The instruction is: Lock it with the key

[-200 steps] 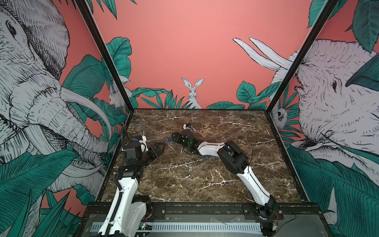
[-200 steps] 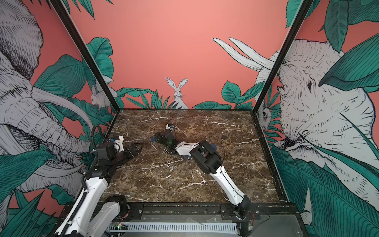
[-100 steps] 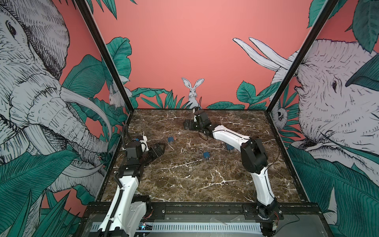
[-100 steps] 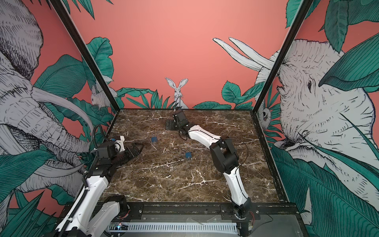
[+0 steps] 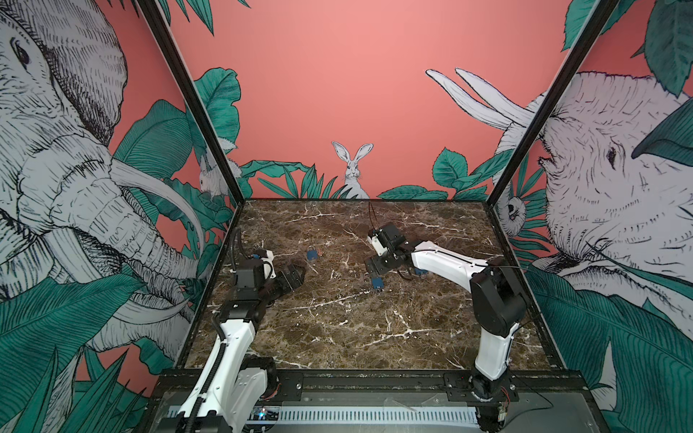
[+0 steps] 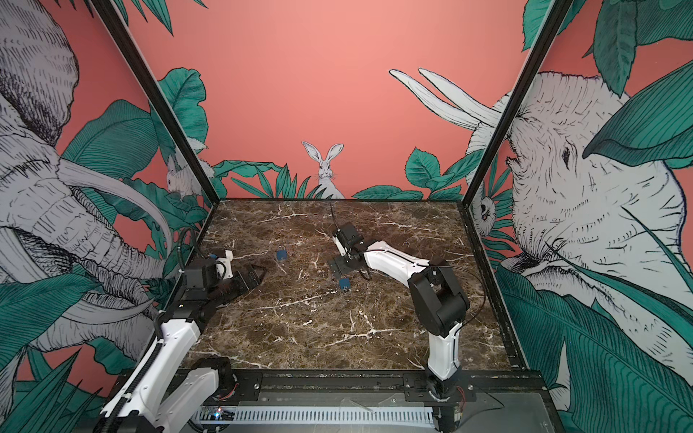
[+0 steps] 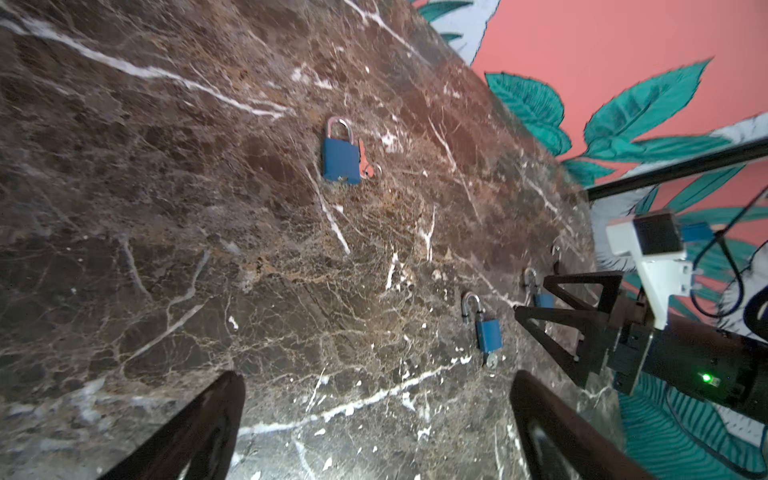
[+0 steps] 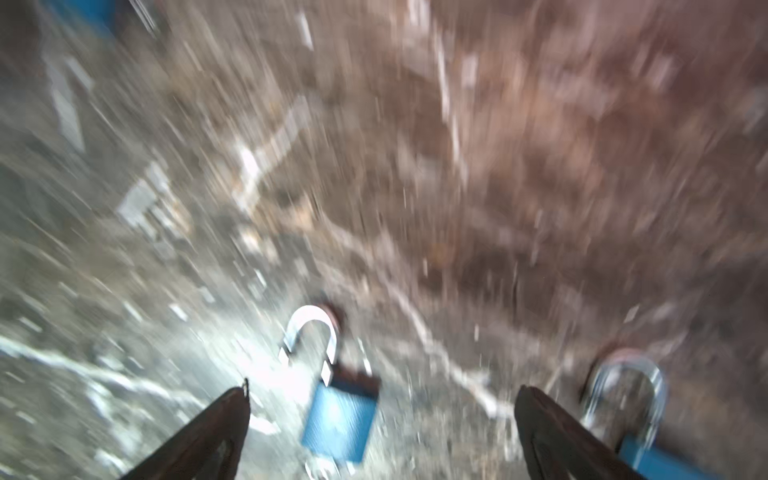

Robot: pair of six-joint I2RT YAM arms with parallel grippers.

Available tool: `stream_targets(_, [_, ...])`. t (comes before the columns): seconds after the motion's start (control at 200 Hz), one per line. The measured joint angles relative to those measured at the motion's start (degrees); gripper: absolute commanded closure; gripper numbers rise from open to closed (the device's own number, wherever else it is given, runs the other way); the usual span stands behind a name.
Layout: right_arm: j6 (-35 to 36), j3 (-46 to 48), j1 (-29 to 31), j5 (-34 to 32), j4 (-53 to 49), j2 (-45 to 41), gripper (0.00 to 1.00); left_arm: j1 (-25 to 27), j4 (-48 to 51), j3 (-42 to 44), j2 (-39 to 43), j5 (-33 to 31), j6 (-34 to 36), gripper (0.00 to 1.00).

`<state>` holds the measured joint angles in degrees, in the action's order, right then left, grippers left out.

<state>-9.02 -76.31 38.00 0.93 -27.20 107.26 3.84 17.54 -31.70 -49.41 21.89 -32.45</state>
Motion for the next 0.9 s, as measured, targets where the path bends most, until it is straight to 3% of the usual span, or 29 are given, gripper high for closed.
stream_targets(0.265, [-1.1,8.0,0.1,0.0,1.4,-3.8,0.01,9.3,-0.4,-1.0,-6.9,-3.8,0.3,0.01])
stream_targets(0.7, [-4.7,9.7,4.6,-0.5,4.7,-4.5,0.17,17.6,-10.4,-8.0,-26.5,-1.7,-2.1,0.0])
stream_targets(0.9, [-6.3,9.7,5.1,-0.5,6.1,-3.0,0.23,19.5,-13.8,-10.5,-30.6,-0.9,-2.6,0.01])
